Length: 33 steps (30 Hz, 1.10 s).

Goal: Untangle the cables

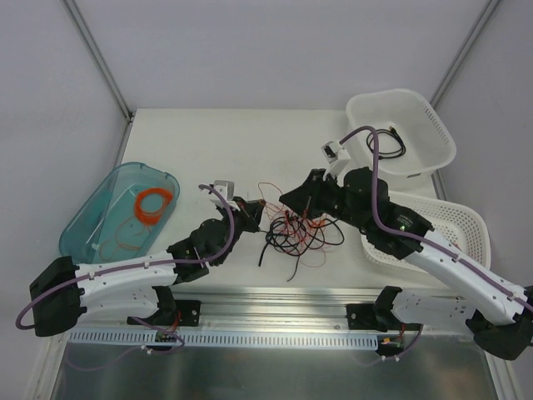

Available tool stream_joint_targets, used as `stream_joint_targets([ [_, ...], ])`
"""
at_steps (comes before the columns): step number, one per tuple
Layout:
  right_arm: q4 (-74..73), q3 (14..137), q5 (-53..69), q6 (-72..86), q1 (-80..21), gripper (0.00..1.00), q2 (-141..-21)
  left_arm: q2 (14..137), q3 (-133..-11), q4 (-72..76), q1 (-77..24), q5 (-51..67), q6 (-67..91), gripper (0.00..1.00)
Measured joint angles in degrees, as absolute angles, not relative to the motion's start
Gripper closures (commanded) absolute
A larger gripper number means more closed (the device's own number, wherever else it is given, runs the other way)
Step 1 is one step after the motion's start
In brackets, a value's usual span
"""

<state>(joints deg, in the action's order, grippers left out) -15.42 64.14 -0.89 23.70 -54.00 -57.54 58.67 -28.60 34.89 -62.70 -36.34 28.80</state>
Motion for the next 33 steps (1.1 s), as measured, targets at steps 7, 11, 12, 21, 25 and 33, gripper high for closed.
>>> stream_joint_targets([
  [7, -18.44, 64.16, -1.30, 21.58, -54.00, 0.36, -56.93, 55.05, -29.43, 33.95, -62.70, -39.05, 24.12, 1.00],
  [11, -20.60, 64.16, -1.72, 19.44, -54.00, 0.19, -56.18, 53.04, -29.87, 33.80, -62.70, -39.92, 20.60, 1.00],
  [12, -21.19, 64.16, -2.02, 18.81, -54.00, 0.17, -55.86, 52.36, -29.87, 33.74, -62.70, -40.27, 19.59, 1.00],
  [21, -22.87, 59.68, -4.19, 11.99, -54.00, 0.16, -50.89, 47.16, -33.21, 30.39, -59.53, -41.60, 14.31, 1.00],
  [25, -20.38, 54.00, -4.05, 7.94, -54.00, 0.16, -52.27, 43.79, -36.47, 26.61, -55.90, -40.49, 14.41, 1.00],
  [33, -12.40, 48.99, -4.75, 1.34, -54.04, 0.16, -66.00, 40.05, -43.99, 18.52, -53.89, -38.39, 16.05, 1.00],
])
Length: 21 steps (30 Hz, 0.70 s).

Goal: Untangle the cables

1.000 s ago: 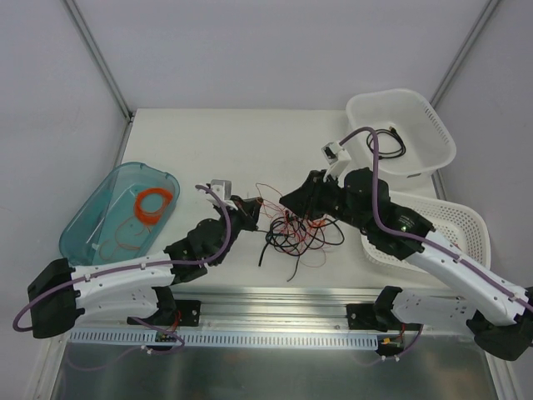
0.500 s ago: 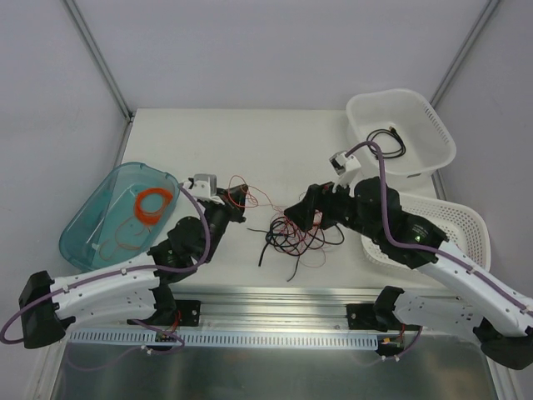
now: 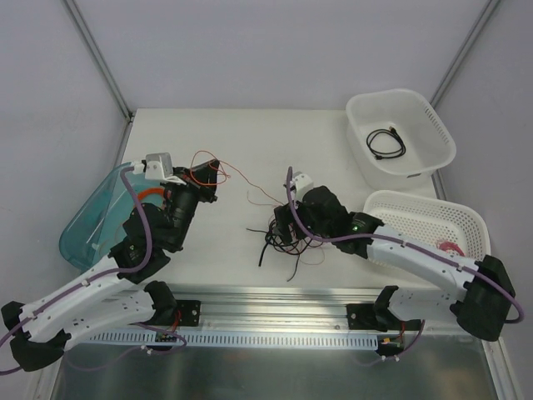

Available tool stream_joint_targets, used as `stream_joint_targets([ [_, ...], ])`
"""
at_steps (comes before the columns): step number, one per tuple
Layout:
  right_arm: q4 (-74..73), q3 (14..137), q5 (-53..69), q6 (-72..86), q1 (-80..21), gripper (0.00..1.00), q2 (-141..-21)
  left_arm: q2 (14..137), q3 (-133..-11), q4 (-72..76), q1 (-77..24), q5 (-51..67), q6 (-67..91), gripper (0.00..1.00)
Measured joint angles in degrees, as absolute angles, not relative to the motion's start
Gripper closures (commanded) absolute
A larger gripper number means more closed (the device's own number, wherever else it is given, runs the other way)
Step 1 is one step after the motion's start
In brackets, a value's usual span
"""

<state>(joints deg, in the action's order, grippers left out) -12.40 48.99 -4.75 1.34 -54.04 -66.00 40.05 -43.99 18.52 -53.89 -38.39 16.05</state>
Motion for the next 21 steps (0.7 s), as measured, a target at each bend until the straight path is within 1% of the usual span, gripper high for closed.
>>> stream_joint_targets([
  [4, -8.56, 49.21, -7.88, -1.83, -53.89, 0.19, -72.18, 38.57, -45.82, 15.00, -53.89, -37.74, 16.82, 1.00],
  [8, -5.98, 50.30, -11.25, -3.97, -53.34, 0.26, -76.01, 36.25, -45.89, 12.19, -53.89, -37.71, 17.21, 1.00],
  [10, -4.93, 50.48, -12.27, -4.78, -53.04, 0.28, -76.82, 35.11, -45.91, 10.92, -53.89, -37.80, 17.19, 1.00],
  [13, -4.45, 50.52, -14.31, -5.56, -52.80, 0.27, -76.90, 33.63, -45.93, 9.52, -53.89, -38.13, 17.17, 1.00],
  [14, -4.32, 50.59, -15.25, -6.00, -52.75, 0.25, -76.90, 33.08, -45.93, 9.13, -53.89, -38.30, 17.17, 1.00],
  [16, -4.36, 51.03, -17.96, -7.20, -52.60, 0.23, -76.88, 31.86, -45.93, 8.19, -53.89, -39.07, 17.17, 1.00],
  [21, -6.35, 57.21, -21.23, -11.31, -48.62, 0.19, -76.25, 28.64, -45.93, 6.85, -53.89, -39.70, 17.21, 1.00],
])
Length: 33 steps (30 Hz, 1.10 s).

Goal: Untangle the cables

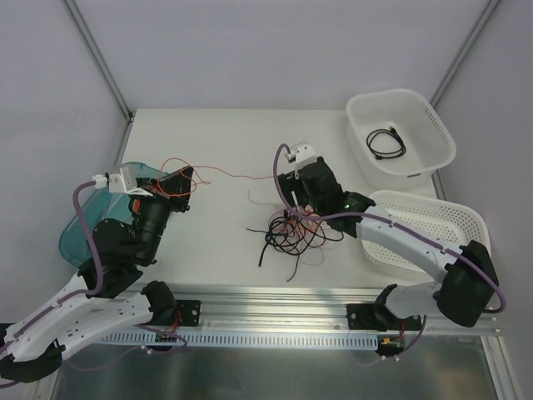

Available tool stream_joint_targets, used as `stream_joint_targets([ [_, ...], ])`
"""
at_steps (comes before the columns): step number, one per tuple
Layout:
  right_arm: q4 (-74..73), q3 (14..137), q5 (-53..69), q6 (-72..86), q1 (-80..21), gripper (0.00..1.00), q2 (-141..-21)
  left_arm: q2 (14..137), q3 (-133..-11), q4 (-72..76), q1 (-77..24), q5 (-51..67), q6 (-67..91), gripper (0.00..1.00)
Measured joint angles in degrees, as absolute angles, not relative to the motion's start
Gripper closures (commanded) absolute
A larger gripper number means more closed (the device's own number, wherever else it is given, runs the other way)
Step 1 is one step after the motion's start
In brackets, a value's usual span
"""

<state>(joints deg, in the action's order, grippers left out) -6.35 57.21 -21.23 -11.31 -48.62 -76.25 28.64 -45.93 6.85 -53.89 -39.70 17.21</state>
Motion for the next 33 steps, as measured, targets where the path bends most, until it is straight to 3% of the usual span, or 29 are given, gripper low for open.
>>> stream_joint_targets([
  [6, -7.25, 68.18, -21.15, -14.87, -44.16, 0.18, -75.66, 27.51, -45.93, 6.17, -53.89, -39.68, 17.34, 1.00],
  [13, -10.31, 71.53, -18.09, -17.10, -43.97, 0.18, -75.05, 25.67, -45.93, 3.51, -53.89, -40.21, 17.10, 1.00],
  [24, -14.33, 70.61, 3.29, -9.63, -45.28, 0.17, -75.05, 31.62, -48.53, 0.25, -53.45, -44.47, 15.20, 1.00],
  [33, -15.42, 69.97, 12.27, -2.28, -49.43, 0.16, -73.38, 46.35, -59.31, -5.98, -38.74, -40.42, 14.79, 1.00],
])
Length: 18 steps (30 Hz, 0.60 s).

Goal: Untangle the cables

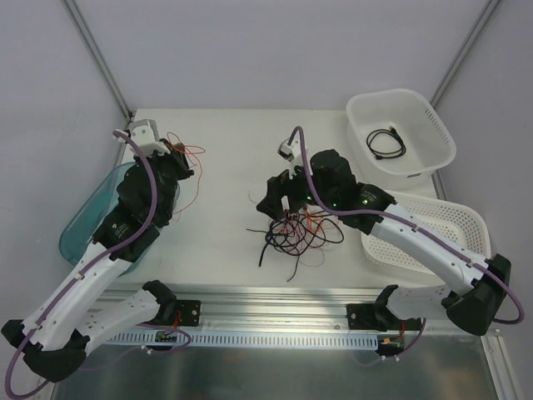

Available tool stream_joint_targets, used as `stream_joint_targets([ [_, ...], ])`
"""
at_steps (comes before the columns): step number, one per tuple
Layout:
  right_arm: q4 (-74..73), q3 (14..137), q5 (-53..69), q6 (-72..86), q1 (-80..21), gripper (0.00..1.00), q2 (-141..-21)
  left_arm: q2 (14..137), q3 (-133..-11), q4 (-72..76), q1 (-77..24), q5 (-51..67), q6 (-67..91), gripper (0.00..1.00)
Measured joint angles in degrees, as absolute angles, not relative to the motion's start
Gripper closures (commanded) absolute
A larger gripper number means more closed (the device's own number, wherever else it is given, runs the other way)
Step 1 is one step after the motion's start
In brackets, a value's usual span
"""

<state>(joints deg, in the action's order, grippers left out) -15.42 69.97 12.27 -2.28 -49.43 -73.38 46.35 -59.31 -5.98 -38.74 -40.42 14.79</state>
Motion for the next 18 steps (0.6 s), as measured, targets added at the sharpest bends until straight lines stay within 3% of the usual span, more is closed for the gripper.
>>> stream_joint_targets([
  [11, -20.95, 61.89, 11.07, -0.19, -50.15, 0.15, -57.54, 50.54, -80.12, -7.94, -30.83, -39.09, 2.92, 1.00],
  [18, -24.53, 57.01, 9.34, -0.14, -50.17, 0.13, -51.59, 53.30, -81.80, -8.25, -21.04, -40.91, -4.89, 1.00],
])
